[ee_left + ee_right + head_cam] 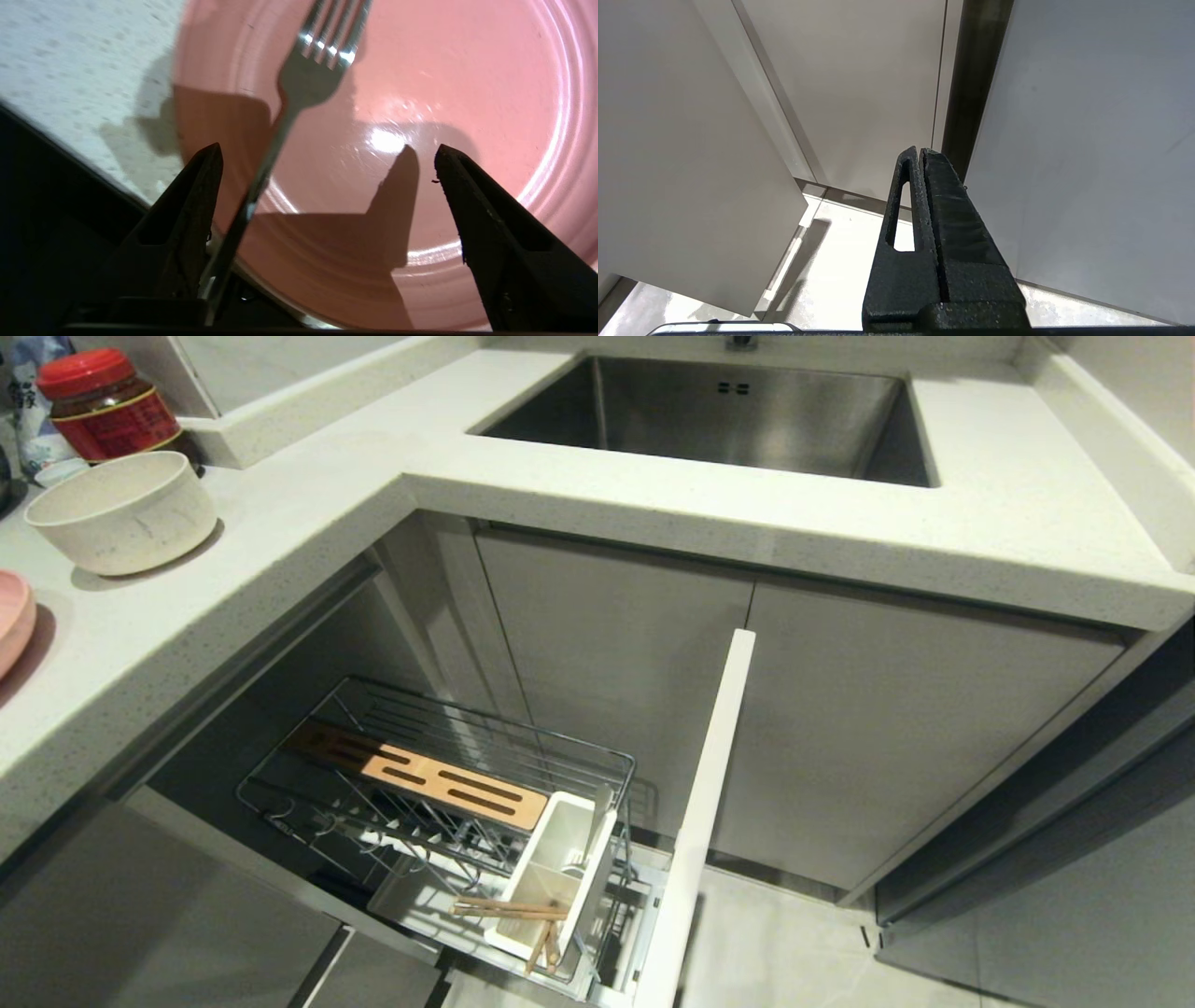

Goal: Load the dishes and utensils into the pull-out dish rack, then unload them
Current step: Pick up the fork and place it in the cupboard

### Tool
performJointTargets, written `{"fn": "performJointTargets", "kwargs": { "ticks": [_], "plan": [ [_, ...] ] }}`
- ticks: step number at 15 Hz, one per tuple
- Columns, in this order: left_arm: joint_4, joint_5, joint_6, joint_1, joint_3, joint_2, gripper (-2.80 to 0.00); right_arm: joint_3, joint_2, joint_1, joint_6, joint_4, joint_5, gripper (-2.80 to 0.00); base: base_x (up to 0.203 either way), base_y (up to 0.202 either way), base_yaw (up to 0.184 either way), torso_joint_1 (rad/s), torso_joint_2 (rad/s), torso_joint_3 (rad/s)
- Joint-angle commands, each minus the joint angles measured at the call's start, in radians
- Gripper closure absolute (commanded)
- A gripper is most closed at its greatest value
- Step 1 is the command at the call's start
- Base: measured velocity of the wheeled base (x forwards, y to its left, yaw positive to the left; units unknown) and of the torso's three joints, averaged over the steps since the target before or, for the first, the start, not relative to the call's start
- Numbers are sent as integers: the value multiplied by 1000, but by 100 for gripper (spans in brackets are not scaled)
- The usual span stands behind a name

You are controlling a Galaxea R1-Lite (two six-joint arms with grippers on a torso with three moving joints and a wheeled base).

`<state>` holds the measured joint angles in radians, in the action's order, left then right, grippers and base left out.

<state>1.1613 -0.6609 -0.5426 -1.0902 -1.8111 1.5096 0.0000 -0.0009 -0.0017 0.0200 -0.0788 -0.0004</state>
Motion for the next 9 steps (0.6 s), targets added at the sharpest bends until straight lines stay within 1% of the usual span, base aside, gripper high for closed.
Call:
{"fn": "performJointTargets", "kwargs": {
  "ticks": [1,9],
  "plan": [
    [33,-5,-11,19,3,4,-280,26,1,0,0,-1,0,0,0,0,0,0,0,0],
    [31,5,-14,61,6,-9,-280,26,1,0,0,-1,0,0,0,0,0,0,0,0]
  ]
}}
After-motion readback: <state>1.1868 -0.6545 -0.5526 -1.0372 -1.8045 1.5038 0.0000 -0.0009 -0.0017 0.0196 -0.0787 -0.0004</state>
